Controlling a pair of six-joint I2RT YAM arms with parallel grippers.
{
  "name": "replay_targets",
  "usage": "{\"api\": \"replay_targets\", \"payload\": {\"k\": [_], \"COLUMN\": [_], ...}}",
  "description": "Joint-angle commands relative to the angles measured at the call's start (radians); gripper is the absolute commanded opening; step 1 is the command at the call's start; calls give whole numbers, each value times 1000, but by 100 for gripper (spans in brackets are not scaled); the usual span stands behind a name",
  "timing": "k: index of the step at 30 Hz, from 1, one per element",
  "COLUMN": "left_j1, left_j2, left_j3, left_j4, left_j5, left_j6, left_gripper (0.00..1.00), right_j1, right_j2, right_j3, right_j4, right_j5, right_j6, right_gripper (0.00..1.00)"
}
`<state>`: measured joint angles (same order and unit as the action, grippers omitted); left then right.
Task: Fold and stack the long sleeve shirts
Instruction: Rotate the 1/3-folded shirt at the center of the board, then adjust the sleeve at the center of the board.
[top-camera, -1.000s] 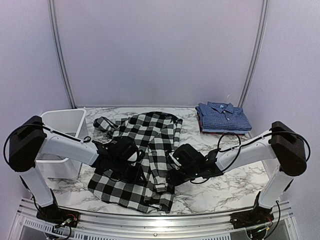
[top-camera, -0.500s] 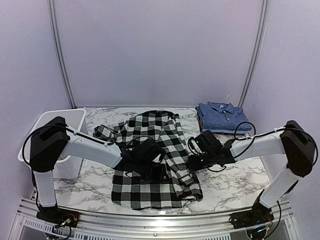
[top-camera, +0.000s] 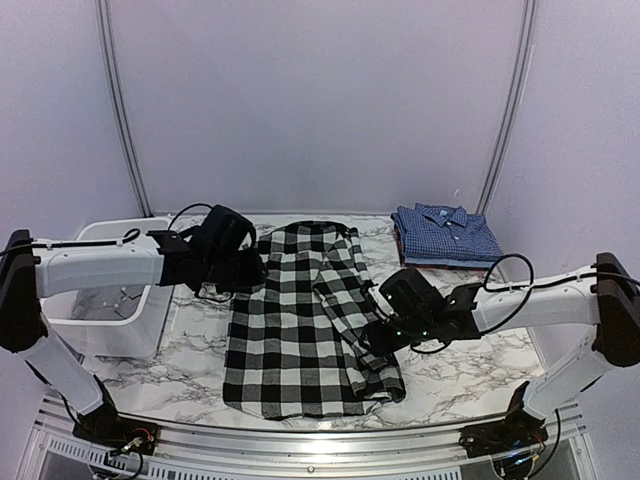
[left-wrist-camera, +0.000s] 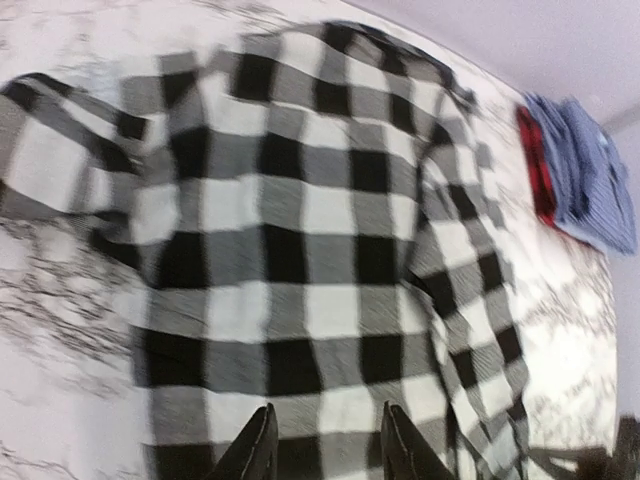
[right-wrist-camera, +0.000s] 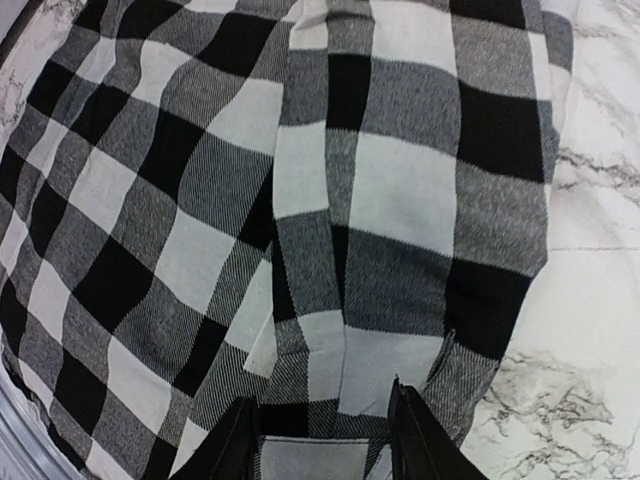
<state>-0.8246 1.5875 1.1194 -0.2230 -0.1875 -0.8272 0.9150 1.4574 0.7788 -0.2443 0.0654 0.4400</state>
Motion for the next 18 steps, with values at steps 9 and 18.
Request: {"api": "replay_targets", "payload": {"k": [9,18], "left_j1": [280,319], "left_j2": [130,284], "left_j3": [152,287], "left_j4": [-214,-317], "left_j5": [-268,-441], "left_j6": [86,72], "left_gripper": [44,62], "right_j1": [34,34], "right_j2": [13,28], "right_j3": [-113,-135], "right_j4": [66,87], "right_j5": [-27,-35], "right_j6": [82,71], "right_gripper": [40,45]}}
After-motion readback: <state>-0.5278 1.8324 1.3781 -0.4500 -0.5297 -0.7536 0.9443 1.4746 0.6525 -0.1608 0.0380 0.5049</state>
